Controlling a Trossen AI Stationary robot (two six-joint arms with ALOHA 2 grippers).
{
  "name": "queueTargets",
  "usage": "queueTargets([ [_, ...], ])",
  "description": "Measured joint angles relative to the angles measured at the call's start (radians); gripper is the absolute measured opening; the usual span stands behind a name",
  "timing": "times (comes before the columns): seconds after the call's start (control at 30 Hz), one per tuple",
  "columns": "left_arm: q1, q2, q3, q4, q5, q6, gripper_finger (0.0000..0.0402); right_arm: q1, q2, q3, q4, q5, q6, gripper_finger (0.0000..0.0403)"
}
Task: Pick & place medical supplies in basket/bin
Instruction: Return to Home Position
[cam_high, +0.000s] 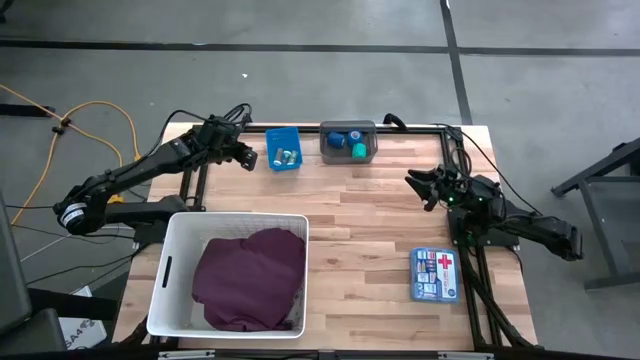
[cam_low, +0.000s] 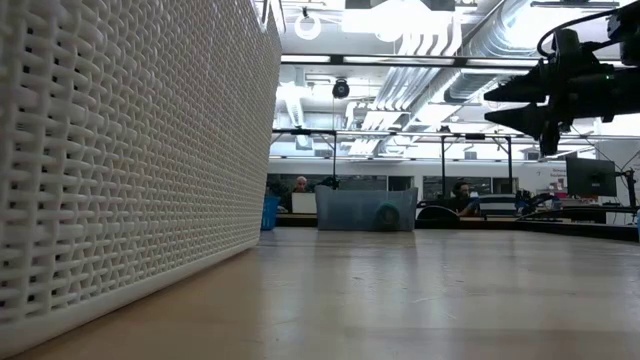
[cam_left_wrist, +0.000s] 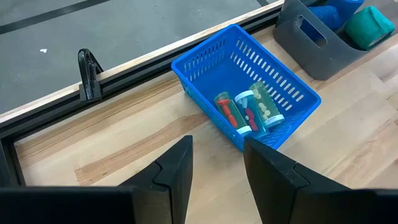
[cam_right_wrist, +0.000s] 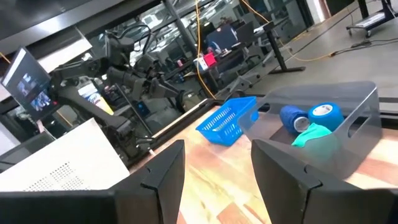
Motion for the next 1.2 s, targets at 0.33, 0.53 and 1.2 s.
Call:
queueTargets([
  [0.33,0.0,0.0,0.0,0.0,0.0,0.0,0.0136,0.0,0.011,0.0,-0.013,-0.036,-0.032,0.0173],
  [0.53,0.0,0.0,0.0,0.0,0.0,0.0,0.0136,0.0,0.011,-0.001,-0.017,-0.053,-0.032,0.0173],
  [1.2,0.0,0.0,0.0,0.0,0.0,0.0,0.0136,0.0,0.012,-0.002,-0.015,-0.048,-0.036,0.0173],
])
